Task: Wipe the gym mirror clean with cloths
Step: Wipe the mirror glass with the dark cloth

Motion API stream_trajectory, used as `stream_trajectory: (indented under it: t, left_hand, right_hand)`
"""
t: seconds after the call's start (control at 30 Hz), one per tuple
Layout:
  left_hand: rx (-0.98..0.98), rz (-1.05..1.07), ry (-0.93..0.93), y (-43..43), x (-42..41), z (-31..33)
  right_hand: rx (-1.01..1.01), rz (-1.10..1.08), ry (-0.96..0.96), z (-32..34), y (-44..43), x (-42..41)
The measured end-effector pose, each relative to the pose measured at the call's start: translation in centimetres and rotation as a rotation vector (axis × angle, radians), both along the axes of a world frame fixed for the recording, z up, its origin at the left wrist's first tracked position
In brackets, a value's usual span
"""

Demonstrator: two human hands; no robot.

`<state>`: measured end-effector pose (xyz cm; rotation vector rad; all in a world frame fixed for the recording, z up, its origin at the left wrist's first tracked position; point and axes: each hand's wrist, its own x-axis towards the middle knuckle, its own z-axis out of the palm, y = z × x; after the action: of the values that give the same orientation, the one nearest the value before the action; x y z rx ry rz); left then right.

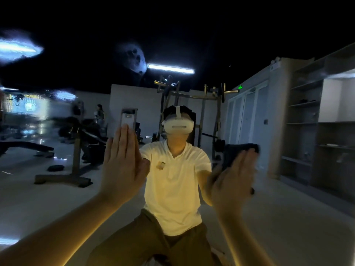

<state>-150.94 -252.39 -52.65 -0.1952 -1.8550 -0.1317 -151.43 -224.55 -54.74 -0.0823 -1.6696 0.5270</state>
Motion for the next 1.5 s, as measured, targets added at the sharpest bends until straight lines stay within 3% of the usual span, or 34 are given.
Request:
stream_trajectory:
  t: [0.1, 0.17, 0.23, 0.27, 0.33, 0.47, 0.53, 0.6, 0.7, 0.77, 0.83, 0.87, 0.93, 1.07, 1.17, 1.33, 1.5]
  left_hand:
    - [-0.081, 0.002, -0.005, -1.4, -0.2, -0.1]
    - [-0.144, 0.008, -0.020, -2.6, -0.1, 0.0]
    - [-0.190, 0.009, -0.024, -3.4, 0.2, 0.1]
    - [-0.195, 0.007, -0.023, -3.5, 0.4, 0.2]
    - [-0.172, 0.016, -0.019, -3.1, 0.5, 0.2]
    - [-0.108, 0.045, 0.019, -1.6, 0.0, 0.0]
    - [-0.089, 0.039, 0.043, -1.1, -0.1, -0.1]
    - [-0.089, 0.045, 0.042, -1.0, -0.2, -0.2]
    - [-0.102, 0.070, -0.005, -1.3, 0.0, -0.1]
    - [-0.122, 0.090, -0.019, -1.5, 0.3, 0.1]
    - [-0.146, 0.094, -0.020, -1.6, 0.7, 0.1]
    - [-0.150, 0.092, -0.024, -1.7, 0.7, 0.1]
    - [-0.144, 0.099, -0.032, -1.7, 0.7, 0.2]
    - [-0.140, 0.112, -0.037, -1.5, 0.6, 0.1]
    - [-0.140, 0.122, -0.040, -1.3, 0.7, 0.2]
    - [-0.163, 0.156, -0.077, -1.5, 1.3, 0.4]
    - [-0.175, 0.204, -0.130, -1.7, 1.9, 0.7]
  right_hand:
    - [0.217, 0.142, 0.122, -1.3, -8.6, -0.1]
    - [0.540, 0.238, 0.076, -2.5, -12.6, 0.1]
    - [0.835, 0.233, 0.018, -2.4, -12.5, -0.2]
    - [0.883, 0.209, 0.023, -2.0, -11.1, -0.5]
    - [0.778, 0.161, 0.025, -1.2, -6.7, -1.0]
    - [0.290, -0.042, 0.008, 0.0, 4.3, -0.4]
    - [0.019, -0.048, 0.039, 0.1, 5.7, -0.3]
    - [-0.053, -0.043, 0.081, -0.6, 2.8, -0.4]
    - [0.257, 0.095, 0.110, -3.8, -5.0, 0.0]
    - [0.685, 0.184, 0.009, -5.6, -8.3, 0.9]
    - [0.990, 0.180, -0.050, -5.2, -7.5, 0.8]
    - [1.017, 0.162, -0.041, -4.2, -6.1, 0.6]
    - [0.825, 0.120, -0.032, -1.4, -2.2, 0.5]
    - [0.170, -0.028, -0.030, 4.0, 7.0, 0.7]
    - [0.043, 0.062, 0.007, 4.3, 5.6, 0.1]
    - [0.380, 0.311, 0.030, -0.2, -3.1, -0.7]
    - [1.127, 0.298, 0.000, -5.5, -6.6, -0.5]
